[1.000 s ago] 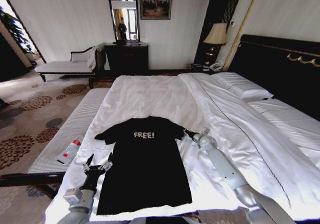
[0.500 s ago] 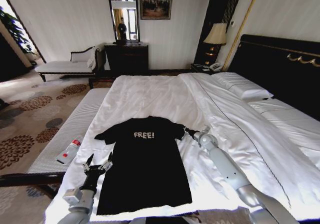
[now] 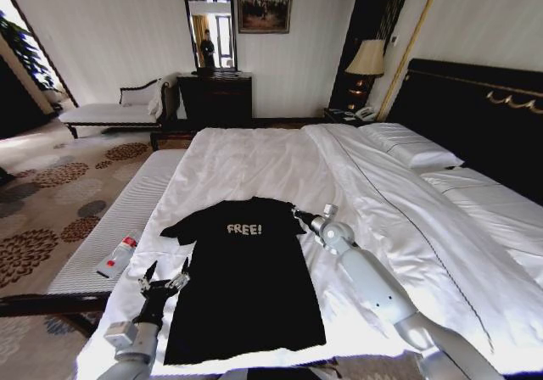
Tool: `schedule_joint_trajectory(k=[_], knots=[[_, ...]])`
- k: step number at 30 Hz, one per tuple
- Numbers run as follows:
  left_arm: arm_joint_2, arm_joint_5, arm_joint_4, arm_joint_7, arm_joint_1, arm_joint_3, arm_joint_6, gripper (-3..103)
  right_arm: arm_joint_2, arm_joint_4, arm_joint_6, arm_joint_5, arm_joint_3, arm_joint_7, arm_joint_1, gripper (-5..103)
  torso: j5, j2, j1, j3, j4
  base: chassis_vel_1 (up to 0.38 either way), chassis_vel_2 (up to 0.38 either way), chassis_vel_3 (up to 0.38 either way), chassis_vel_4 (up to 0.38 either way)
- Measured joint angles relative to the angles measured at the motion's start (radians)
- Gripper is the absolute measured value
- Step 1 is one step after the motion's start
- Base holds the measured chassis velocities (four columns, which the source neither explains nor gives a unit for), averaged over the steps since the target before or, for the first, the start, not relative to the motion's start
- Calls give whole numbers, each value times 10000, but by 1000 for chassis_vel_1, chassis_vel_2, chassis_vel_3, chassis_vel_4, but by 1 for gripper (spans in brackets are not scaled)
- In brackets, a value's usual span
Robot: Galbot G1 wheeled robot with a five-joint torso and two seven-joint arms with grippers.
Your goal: Fold the clothes on the bed.
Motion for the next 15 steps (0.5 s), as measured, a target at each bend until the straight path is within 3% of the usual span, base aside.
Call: schedule_joint_trajectory(k=[15], knots=[[-162, -82, -269, 85, 257, -322, -60, 99, 921, -687, 136, -670, -718, -131, 239, 0, -1, 0, 0, 0, -1, 0, 0, 0, 0]])
